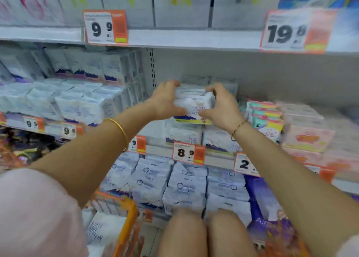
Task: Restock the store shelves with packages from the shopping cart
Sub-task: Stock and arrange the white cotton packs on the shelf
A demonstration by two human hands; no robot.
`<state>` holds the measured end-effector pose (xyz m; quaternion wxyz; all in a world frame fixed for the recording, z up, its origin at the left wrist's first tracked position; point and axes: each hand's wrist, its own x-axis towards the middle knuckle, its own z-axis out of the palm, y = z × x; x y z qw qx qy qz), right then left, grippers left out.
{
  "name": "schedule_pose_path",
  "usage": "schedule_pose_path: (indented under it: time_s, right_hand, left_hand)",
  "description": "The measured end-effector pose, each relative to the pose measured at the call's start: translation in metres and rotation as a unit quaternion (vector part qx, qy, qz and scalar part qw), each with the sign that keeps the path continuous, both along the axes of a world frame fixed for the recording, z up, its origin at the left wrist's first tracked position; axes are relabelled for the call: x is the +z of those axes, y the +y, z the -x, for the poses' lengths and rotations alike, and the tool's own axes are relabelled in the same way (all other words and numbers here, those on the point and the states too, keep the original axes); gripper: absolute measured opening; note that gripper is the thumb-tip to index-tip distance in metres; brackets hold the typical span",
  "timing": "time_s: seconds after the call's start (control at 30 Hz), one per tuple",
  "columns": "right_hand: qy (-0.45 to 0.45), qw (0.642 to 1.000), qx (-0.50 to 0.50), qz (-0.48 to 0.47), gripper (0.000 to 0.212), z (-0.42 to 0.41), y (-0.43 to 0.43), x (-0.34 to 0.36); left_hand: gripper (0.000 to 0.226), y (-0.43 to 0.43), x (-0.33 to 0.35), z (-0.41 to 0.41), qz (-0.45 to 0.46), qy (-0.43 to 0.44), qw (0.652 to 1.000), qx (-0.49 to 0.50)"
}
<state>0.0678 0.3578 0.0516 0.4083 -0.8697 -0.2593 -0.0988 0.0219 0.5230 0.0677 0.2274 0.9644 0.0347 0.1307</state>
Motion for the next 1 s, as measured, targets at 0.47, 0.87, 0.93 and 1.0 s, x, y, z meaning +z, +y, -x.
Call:
schedule_pose_path:
  time_s: [0.47, 0.87, 0.93, 1.0]
  right_hand:
    - [0.038, 0.96, -0.246, 0.125, 0.05, -0.185, -0.011, -0.005]
    - [0.099, 0.937, -0.276, 0.188, 0.054, -0.205, 0.004, -0.024]
    - [0.093, 0.936, -0.288, 0.18, 0.055, -0.192, 0.007, -0.017]
    - [0.025, 0.944, -0.267, 0.191, 0.055, -0.164, 0.011, -0.011]
  left_hand:
    - [0.075, -0.014, -0.053, -0.182, -0.159, 0.057, 0.985, 0.041]
    - [0.083, -0.011, -0.057, -0.183, -0.168, 0.053, 0.984, 0.019]
    - [0.082, -0.008, -0.052, -0.174, -0.156, 0.064, 0.986, 0.008]
    - [0.078, -0.005, -0.046, -0.159, -0.136, 0.079, 0.988, -0.006]
